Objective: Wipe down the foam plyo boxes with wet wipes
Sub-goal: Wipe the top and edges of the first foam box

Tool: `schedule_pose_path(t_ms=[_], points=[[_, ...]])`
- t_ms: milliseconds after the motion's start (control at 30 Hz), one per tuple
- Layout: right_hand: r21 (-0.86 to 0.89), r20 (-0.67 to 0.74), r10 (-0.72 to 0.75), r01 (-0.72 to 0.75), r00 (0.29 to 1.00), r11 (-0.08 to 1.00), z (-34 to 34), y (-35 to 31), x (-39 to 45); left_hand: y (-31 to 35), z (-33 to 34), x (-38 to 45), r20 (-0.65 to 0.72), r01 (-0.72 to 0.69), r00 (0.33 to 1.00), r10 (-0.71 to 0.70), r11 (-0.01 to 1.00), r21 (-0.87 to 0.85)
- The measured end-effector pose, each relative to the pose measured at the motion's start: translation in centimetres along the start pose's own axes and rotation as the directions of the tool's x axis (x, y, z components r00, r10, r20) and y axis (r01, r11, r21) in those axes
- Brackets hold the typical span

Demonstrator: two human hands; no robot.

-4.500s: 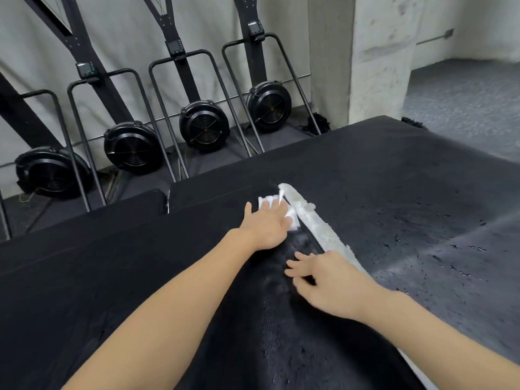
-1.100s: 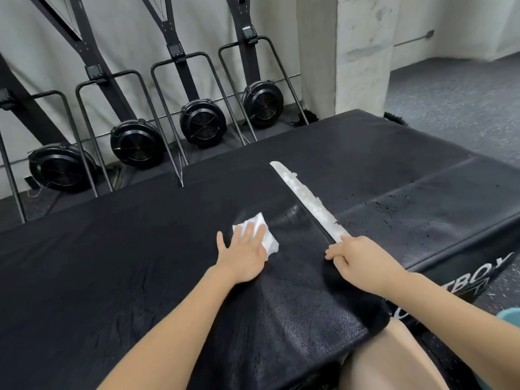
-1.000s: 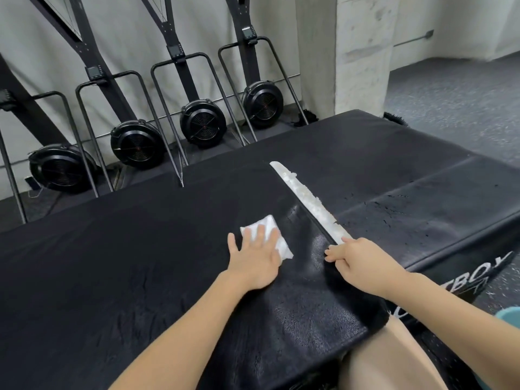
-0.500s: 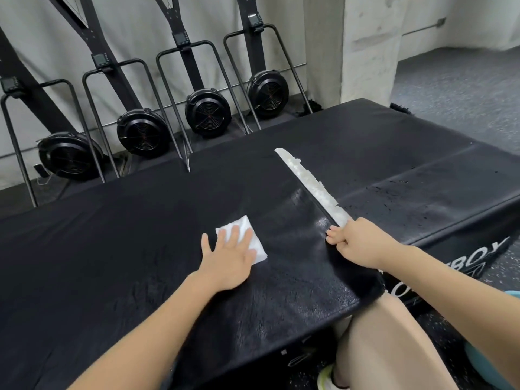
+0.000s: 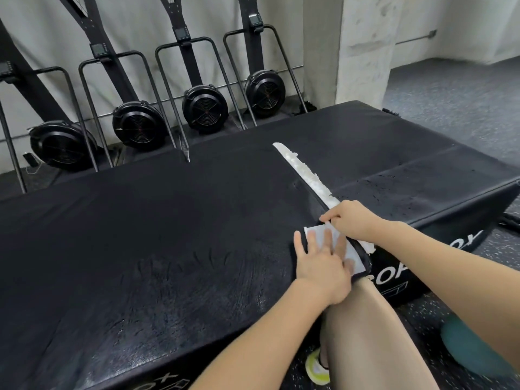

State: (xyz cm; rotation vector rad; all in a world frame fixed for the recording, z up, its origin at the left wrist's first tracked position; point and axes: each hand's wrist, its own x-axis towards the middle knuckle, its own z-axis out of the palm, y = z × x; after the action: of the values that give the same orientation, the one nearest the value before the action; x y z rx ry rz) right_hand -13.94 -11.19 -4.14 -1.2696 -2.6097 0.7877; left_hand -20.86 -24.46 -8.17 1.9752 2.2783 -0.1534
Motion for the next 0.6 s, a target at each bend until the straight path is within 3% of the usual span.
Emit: schedule_pose_path(t_ms=[133,367,600], points=[[0.025,0.0,0.031,-0.031,1.0,0.999,0.2,-0.2,-1.4,1.7,0.6,-0.2,-0.002,-0.019,1.0,0.019,0.999,0.031],[-0.213,0.113,-0.007,0.031,0.994,0.977,1.5,-0.4,-2.9,-1.7,2.2,-5.0,-0.149,-0.099,0.98,0.134,0.97,0.22],[-0.363,0.154,0.012,0.045,0.988,0.931,2.2,-0.3,-3.1,-11.9,3.9,-15.1,-0.229,0.046,0.973,0.003,0.977,0.208]])
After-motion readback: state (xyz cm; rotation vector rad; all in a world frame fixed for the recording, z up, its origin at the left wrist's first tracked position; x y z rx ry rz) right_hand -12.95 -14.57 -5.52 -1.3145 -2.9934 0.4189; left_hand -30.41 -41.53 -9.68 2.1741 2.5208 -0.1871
